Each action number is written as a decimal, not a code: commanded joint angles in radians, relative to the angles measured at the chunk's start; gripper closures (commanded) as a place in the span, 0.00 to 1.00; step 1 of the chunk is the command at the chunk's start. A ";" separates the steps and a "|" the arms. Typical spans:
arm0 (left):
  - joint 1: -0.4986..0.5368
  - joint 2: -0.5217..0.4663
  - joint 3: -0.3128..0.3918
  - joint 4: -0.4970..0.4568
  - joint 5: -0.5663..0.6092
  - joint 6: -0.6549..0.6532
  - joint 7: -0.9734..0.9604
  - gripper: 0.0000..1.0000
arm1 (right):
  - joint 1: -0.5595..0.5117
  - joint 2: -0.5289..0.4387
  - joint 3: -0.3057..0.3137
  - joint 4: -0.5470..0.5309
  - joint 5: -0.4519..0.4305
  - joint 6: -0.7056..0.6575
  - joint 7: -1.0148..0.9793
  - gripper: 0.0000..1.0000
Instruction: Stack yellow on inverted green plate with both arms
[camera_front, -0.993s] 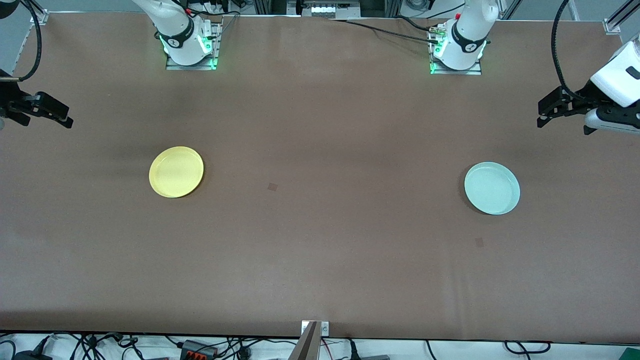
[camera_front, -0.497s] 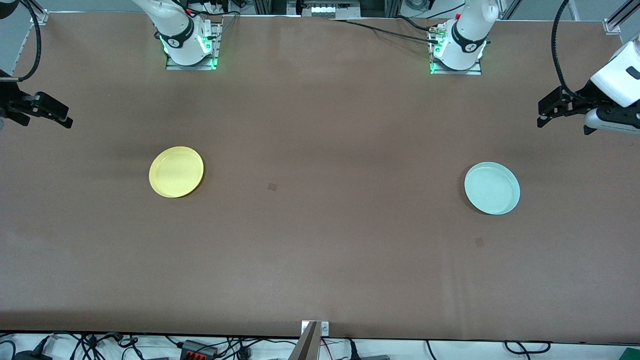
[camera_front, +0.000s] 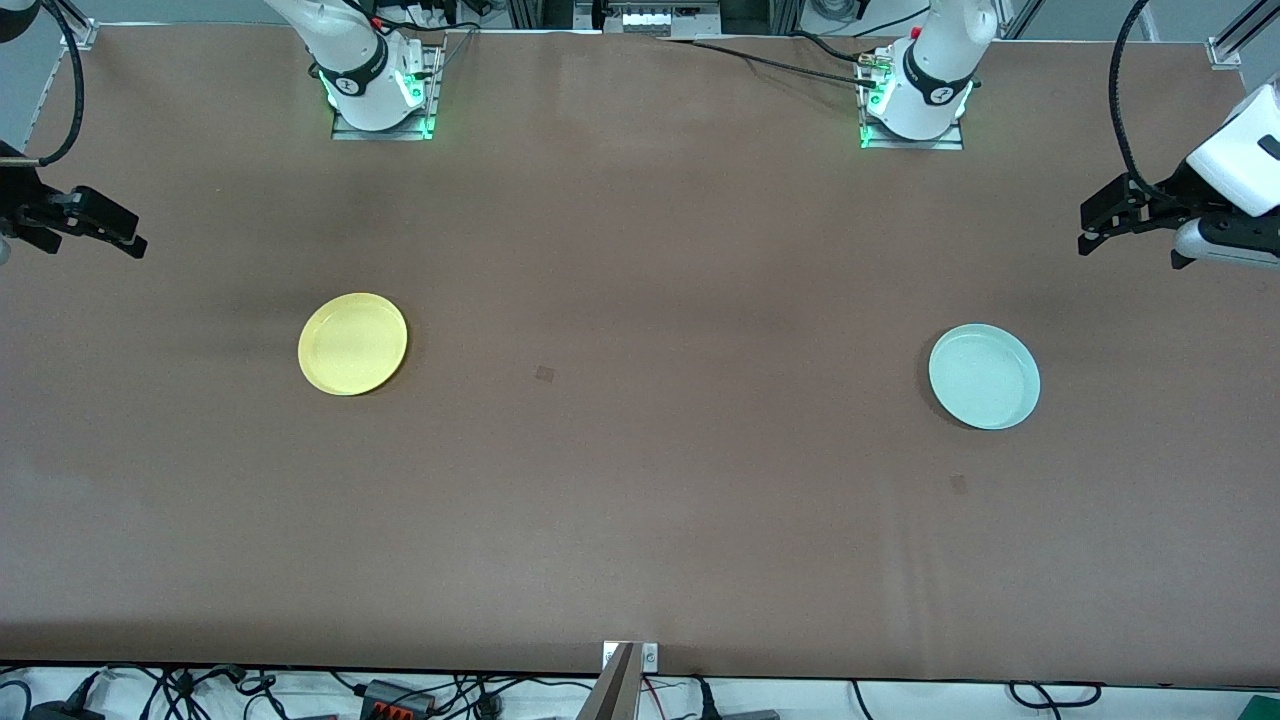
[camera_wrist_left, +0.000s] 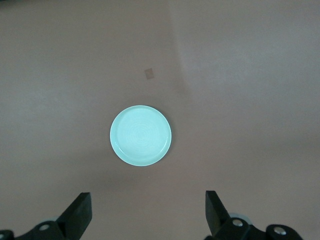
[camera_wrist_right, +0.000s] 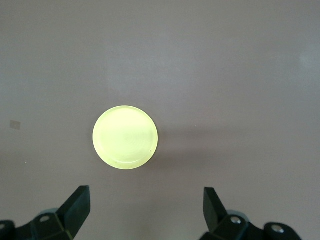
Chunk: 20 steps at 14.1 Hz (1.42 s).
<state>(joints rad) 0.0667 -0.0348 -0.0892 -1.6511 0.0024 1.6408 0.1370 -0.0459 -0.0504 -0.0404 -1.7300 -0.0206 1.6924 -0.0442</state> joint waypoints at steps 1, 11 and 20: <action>0.002 0.059 0.005 0.063 0.018 -0.015 -0.005 0.00 | -0.008 -0.002 0.004 0.003 -0.006 0.000 -0.016 0.00; 0.044 0.217 0.006 0.105 0.016 -0.015 0.009 0.00 | 0.011 0.041 0.013 0.001 -0.004 0.000 -0.020 0.00; 0.208 0.392 0.006 -0.007 0.024 0.089 0.018 0.00 | -0.011 0.246 0.004 0.003 -0.004 0.046 -0.020 0.00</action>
<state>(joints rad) 0.2450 0.3570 -0.0741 -1.6021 0.0044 1.6648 0.1411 -0.0412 0.1381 -0.0384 -1.7437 -0.0205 1.7308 -0.0521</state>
